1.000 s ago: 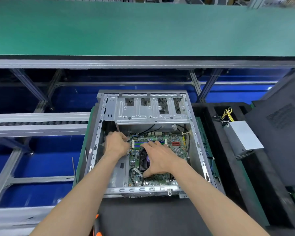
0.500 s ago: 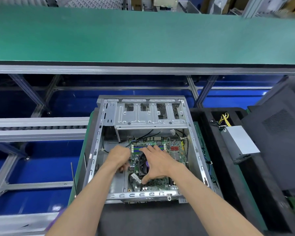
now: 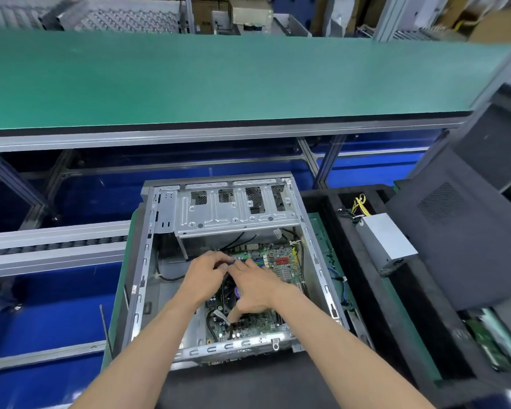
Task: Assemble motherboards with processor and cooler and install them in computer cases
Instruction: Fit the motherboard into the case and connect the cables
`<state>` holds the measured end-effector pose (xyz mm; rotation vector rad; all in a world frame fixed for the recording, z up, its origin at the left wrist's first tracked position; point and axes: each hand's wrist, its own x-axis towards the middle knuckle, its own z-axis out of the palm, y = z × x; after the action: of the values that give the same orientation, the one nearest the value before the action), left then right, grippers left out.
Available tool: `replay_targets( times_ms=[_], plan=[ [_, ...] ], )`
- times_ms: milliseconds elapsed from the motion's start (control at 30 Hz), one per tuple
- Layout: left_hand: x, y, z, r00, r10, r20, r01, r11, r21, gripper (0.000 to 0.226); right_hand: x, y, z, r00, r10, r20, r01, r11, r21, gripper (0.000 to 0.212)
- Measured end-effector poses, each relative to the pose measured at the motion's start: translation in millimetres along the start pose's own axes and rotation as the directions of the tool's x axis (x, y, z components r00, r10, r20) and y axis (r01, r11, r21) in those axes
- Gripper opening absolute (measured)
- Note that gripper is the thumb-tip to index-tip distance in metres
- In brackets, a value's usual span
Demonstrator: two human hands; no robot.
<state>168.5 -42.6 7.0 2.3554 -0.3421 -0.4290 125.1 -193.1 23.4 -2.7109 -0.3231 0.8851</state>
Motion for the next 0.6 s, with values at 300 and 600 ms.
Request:
replay_targets(
  times_ms=[300, 600],
  plan=[
    [-13, 6, -5, 0.999, 0.013, -0.030, -0.014, 0.999, -0.045, 0.024, -18, 7, -1, 0.991, 0.035, -0.129, -0.021, 0.994, 0.104, 0.127],
    [-21, 26, -1, 0.986, 0.160, -0.041, -0.161, 0.987, -0.021, 0.026, -51, 21, -7, 0.912, 0.082, -0.401, 0.010, 0.975, 0.222, 0.063]
  ],
)
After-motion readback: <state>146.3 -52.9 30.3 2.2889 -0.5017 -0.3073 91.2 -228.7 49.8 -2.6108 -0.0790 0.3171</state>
